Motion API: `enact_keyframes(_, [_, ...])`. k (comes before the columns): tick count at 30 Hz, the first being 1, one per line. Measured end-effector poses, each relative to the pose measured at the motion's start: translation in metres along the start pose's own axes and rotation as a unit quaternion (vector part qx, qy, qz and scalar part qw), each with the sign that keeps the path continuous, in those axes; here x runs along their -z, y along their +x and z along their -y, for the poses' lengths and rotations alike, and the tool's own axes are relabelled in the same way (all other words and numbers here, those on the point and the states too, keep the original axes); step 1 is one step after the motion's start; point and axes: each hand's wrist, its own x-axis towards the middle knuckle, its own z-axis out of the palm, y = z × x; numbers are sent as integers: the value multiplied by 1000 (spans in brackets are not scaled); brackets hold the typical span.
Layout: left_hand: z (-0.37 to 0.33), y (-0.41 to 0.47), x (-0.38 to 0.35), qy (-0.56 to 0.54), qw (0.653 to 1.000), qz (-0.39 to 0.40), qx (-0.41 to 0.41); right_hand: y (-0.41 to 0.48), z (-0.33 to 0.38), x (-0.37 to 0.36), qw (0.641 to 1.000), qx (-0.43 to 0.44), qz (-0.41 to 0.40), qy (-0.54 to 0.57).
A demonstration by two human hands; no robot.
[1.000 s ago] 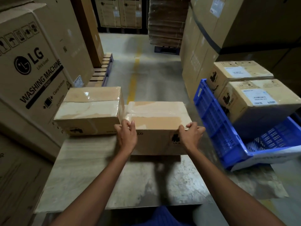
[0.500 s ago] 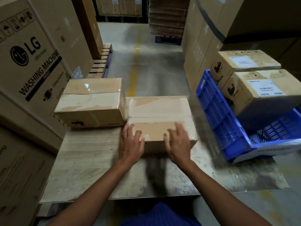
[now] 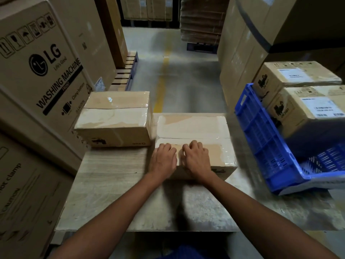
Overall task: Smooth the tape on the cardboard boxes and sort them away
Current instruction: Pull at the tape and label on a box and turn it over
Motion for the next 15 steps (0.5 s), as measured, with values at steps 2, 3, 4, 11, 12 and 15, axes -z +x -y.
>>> enact_keyframes(2, [3, 13, 1, 3, 998, 69, 12, 9, -1, -2, 999, 20, 40, 3])
enact_keyframes(3, [5, 17, -1, 11, 994, 105, 23, 10, 0, -3, 997, 24, 68, 5])
enact_keyframes(4, [7, 19, -3, 20, 990, 134, 32, 10, 2, -3, 995, 23, 93, 7])
enact_keyframes(11, [8, 31, 3, 81, 987, 139, 7, 24, 3, 13, 993, 48, 97, -50])
enact_keyframes(12, [9, 35, 5, 92, 988, 126, -3, 29, 3, 20, 992, 53, 97, -62])
enact_keyframes(15, [12, 50, 8, 86, 993, 77, -22, 48, 4, 36, 991, 53, 101, -68])
